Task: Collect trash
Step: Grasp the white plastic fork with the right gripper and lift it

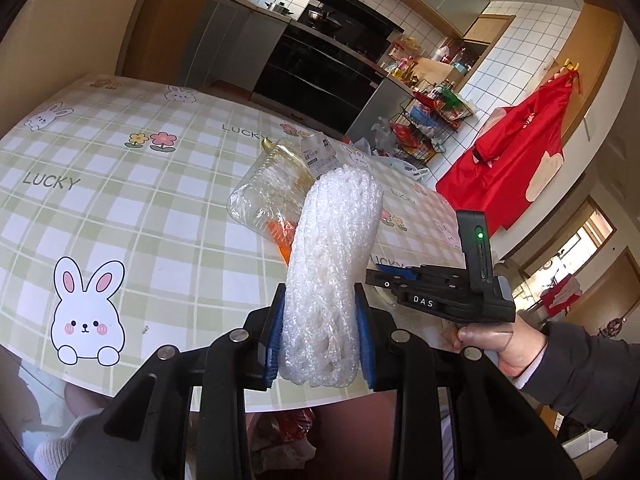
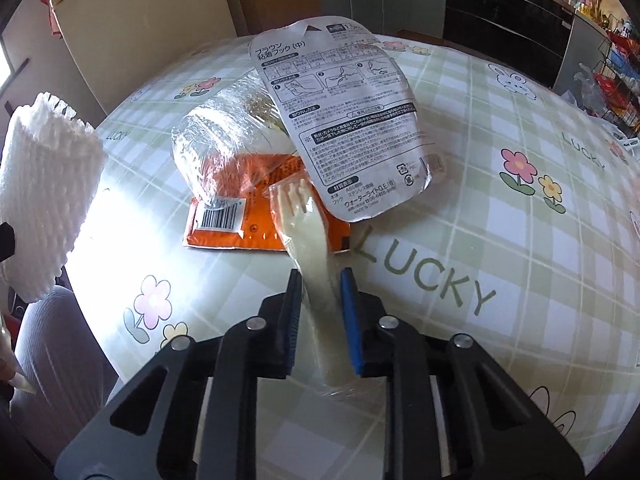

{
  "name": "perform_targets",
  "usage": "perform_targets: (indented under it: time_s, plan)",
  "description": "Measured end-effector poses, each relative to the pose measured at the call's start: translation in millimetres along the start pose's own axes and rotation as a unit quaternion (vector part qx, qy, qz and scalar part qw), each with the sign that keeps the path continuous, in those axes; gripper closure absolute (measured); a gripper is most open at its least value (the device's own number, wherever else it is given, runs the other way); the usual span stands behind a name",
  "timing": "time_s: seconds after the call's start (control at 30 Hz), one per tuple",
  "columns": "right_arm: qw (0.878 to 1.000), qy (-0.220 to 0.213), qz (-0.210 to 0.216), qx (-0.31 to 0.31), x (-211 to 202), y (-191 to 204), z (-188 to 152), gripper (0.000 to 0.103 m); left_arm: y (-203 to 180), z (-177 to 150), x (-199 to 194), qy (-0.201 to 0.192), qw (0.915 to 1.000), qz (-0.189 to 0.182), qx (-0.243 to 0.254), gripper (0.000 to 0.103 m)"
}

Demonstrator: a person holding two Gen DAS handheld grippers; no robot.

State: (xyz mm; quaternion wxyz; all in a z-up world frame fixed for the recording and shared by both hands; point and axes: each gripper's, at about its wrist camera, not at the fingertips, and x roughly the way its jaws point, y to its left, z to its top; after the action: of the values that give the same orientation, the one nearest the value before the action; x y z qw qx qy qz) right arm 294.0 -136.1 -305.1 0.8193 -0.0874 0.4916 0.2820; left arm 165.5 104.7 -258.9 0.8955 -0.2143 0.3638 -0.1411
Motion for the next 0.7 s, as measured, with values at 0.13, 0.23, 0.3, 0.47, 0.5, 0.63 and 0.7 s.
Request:
perform_targets:
  time_s: [0.13,0.23,0.3,0.47,0.5,0.63,0.7]
  plan:
    - [0.999,-0.039,-0.003,0.028,-24.9,-2.2,-8.4,0.086,-8.2,-1.8,-4.4,0.003,1.0,-0.003,0.002,0.072]
    - [0.995,-0.079,0.012,0.06,-51.4,-4.3,-15.1,0.086,-16.3,-1.4,-8.9,0.007,0.9999,-0.006,0.01,0.072]
    - [0.992,-0.105,0.019,0.073,-72.6,-2.5,-20.8,0.086,-24.0,-1.1,-12.9,0.008,0.9998,-0.006,0.019,0.072]
    - [0.983,-0.163,0.025,0.075,-128.6,13.0,-39.1,0.086,-44.1,-4.1,-27.1,0.006,0.9994,-0.009,0.033,0.072]
    - [0.982,-0.175,0.023,0.071,-141.7,18.3,-44.1,0.086,-48.3,-4.8,-30.4,0.004,0.9993,-0.01,0.037,0.072]
    - [0.975,-0.213,0.023,0.066,-187.0,34.2,-66.0,0.086,-65.4,-11.8,-44.4,0.003,0.9989,-0.01,0.046,0.072]
    - [0.971,-0.23,0.018,0.063,-209.6,42.6,-78.4,0.086,-73.7,-14.8,-51.2,0.003,0.9986,-0.011,0.051,0.072]
